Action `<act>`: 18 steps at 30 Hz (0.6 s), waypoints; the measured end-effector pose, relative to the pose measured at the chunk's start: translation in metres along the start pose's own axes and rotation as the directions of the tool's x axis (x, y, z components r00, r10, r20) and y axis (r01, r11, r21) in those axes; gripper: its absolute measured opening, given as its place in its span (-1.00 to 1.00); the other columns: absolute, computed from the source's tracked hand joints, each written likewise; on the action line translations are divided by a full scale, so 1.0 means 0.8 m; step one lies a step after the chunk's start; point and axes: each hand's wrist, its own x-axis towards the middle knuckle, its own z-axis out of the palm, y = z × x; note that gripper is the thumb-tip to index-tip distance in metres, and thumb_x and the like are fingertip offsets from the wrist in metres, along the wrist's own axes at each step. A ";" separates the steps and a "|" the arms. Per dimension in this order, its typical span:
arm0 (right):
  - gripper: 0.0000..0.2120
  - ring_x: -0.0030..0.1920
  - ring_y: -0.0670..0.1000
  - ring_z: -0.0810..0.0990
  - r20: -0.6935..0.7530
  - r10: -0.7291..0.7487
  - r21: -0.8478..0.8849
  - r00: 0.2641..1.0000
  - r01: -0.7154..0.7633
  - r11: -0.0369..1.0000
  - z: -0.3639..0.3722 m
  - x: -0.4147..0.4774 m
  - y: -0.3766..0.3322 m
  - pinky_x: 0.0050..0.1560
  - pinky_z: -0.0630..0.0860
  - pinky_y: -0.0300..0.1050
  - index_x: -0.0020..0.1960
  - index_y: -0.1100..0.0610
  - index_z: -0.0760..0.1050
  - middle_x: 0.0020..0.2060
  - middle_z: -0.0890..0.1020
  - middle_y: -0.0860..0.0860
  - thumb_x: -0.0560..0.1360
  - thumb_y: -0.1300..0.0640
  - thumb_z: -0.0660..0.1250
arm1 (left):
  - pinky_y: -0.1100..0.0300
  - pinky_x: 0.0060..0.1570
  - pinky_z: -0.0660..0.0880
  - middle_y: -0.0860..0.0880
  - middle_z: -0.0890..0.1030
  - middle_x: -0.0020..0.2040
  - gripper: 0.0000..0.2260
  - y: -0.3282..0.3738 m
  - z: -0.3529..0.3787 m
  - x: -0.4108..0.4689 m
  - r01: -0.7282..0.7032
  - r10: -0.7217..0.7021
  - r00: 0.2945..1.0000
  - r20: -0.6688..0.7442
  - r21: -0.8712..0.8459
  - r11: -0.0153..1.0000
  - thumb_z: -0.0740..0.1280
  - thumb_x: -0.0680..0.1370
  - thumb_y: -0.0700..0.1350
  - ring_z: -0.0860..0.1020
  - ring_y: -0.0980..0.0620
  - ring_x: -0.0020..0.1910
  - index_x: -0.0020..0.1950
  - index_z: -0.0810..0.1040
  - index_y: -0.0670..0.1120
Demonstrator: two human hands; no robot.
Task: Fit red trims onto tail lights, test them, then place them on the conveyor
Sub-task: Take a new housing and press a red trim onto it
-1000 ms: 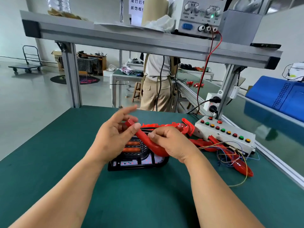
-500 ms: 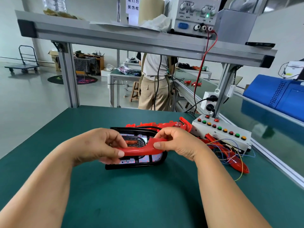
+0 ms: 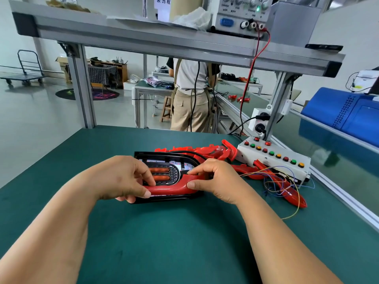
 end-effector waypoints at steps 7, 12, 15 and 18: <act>-0.85 -0.10 -0.26 0.51 -0.013 0.011 0.059 1.000 -0.010 0.998 0.002 -0.001 0.003 -0.04 0.36 -0.40 -0.12 -0.24 0.64 -0.12 0.54 -0.12 0.37 -0.02 0.54 | 0.41 -0.38 0.43 0.03 0.68 -0.23 -0.88 -0.004 -0.002 0.000 -0.047 0.047 0.999 -0.003 0.086 0.995 0.49 0.47 -0.12 0.61 0.18 -0.38 -0.08 0.65 0.09; -0.89 -0.06 -0.21 0.55 -0.019 0.029 0.123 0.999 -0.026 0.992 0.002 -0.003 0.002 0.00 0.39 -0.44 -0.07 -0.17 0.67 -0.10 0.58 -0.11 0.42 0.02 0.51 | 0.43 -0.35 0.42 0.11 0.67 -0.30 -0.89 -0.009 -0.002 0.004 -0.059 0.059 0.998 -0.001 0.049 0.997 0.50 0.47 -0.13 0.55 0.25 -0.39 -0.10 0.66 0.09; -0.88 -0.06 -0.19 0.57 -0.030 0.043 0.164 0.999 -0.037 0.986 0.002 -0.005 0.001 -0.02 0.40 -0.47 -0.06 -0.08 0.69 -0.08 0.62 -0.07 0.41 0.04 0.52 | 0.46 -0.31 0.40 0.15 0.66 -0.29 -0.89 -0.014 -0.003 0.004 -0.066 0.067 0.998 -0.019 0.043 0.997 0.53 0.44 -0.09 0.55 0.28 -0.34 -0.14 0.67 0.12; -0.92 -0.12 -0.22 0.58 -0.043 0.040 0.197 0.998 -0.031 0.980 0.003 -0.005 0.002 -0.09 0.41 -0.48 -0.09 -0.01 0.69 -0.12 0.66 -0.06 0.41 0.07 0.53 | 0.48 -0.27 0.40 0.16 0.68 -0.25 -0.90 -0.017 -0.003 0.003 -0.078 0.078 0.997 -0.005 0.047 0.996 0.52 0.45 -0.07 0.59 0.28 -0.29 -0.13 0.67 0.14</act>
